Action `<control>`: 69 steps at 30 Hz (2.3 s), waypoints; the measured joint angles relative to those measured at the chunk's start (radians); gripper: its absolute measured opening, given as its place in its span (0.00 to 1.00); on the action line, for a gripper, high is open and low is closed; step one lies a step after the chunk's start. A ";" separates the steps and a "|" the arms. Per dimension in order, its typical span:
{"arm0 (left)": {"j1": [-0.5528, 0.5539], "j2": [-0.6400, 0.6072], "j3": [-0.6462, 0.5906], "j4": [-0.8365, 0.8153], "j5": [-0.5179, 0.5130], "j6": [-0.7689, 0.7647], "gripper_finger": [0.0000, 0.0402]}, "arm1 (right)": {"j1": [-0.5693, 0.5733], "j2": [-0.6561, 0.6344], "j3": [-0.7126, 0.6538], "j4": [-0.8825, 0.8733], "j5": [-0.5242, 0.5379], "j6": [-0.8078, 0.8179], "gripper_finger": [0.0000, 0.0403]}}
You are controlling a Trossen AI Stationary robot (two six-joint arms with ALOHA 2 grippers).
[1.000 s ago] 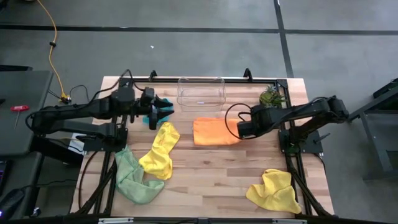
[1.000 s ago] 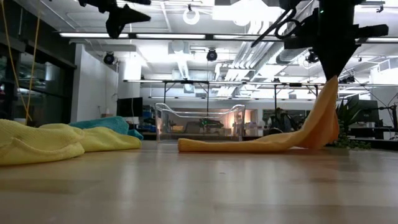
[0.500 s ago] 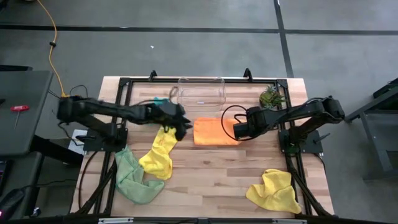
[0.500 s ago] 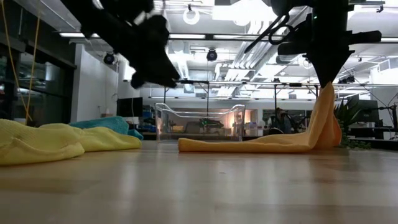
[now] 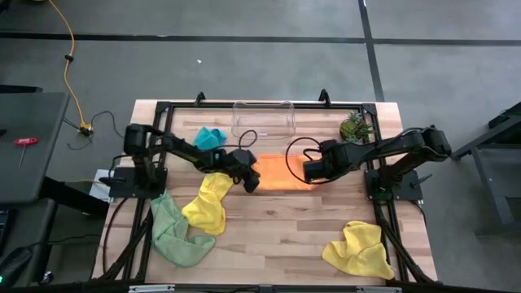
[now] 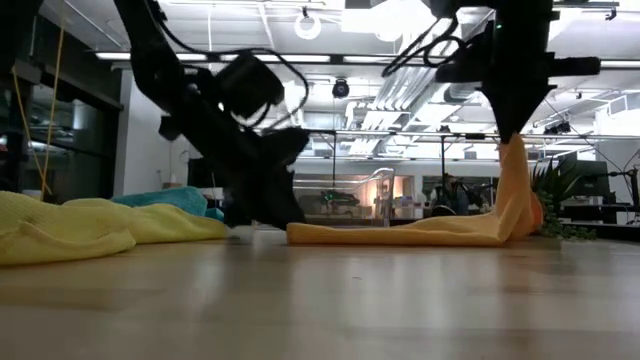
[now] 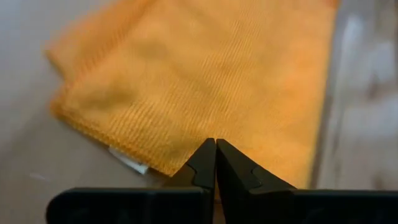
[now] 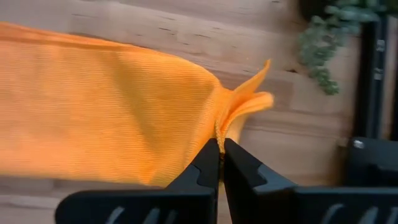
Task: Fold microfiber towels
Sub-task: Fold the orange microfiber towel
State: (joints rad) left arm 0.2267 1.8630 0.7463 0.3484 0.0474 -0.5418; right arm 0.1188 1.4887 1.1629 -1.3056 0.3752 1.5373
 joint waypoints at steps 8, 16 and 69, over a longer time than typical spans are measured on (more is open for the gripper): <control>-0.001 0.032 0.003 0.026 0.023 -0.042 0.00 | 0.000 0.000 0.000 0.292 0.002 -0.175 0.00; -0.001 0.031 0.001 0.044 0.020 -0.046 0.00 | 0.000 0.002 0.000 0.635 -0.004 -0.366 0.00; 0.247 -0.812 -0.001 -0.451 0.088 0.258 0.00 | -0.126 0.193 0.001 0.840 -0.260 -0.467 0.49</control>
State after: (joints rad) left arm 0.4739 1.0506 0.7452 -0.1028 0.1352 -0.2837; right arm -0.0075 1.6821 1.1637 -0.4653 0.1152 1.0701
